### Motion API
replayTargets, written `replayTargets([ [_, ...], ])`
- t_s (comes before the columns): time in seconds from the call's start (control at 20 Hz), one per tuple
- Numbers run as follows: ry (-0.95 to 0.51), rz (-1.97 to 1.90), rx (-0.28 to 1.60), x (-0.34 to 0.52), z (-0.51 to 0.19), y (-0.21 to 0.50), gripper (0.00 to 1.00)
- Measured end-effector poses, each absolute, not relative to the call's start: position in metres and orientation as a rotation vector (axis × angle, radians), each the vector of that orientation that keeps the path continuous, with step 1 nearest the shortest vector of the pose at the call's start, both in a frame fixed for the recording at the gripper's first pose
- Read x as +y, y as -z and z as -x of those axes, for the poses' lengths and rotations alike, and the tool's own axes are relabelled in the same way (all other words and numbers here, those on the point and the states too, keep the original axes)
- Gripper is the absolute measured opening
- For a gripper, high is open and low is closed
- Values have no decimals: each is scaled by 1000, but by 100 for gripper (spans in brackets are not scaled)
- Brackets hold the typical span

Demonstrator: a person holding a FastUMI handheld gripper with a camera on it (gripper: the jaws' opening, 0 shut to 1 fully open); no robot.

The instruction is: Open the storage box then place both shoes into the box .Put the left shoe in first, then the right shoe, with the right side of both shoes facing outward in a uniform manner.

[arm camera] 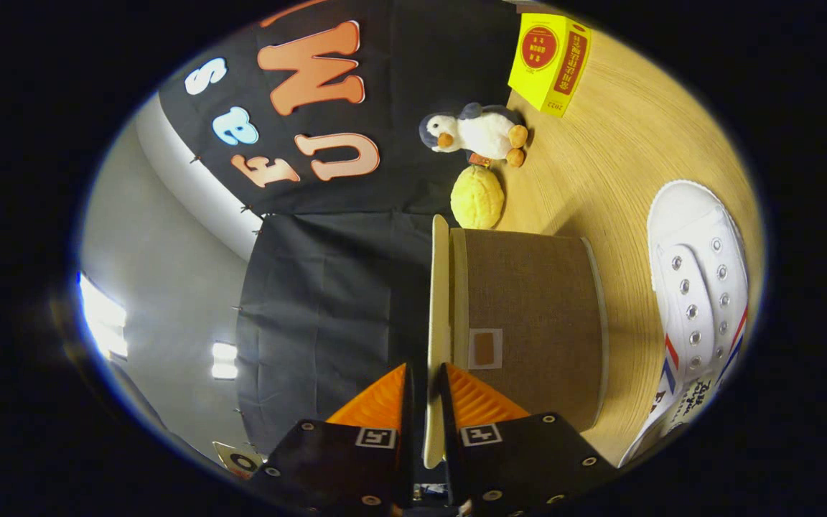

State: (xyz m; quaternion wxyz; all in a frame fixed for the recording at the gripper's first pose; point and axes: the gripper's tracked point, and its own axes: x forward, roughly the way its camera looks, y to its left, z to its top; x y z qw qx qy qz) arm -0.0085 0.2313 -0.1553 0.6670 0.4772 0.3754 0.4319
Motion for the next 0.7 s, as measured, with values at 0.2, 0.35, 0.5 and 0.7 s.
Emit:
replayTargets([
  [0.2, -879, -977, 835, 233, 8, 164, 1],
  [0.35, -885, -1020, 758, 237, 12, 129, 0],
  [0.5, -884, -1026, 678, 251, 17, 91, 0],
  [0.7, -924, -999, 588, 300, 33, 38, 0],
])
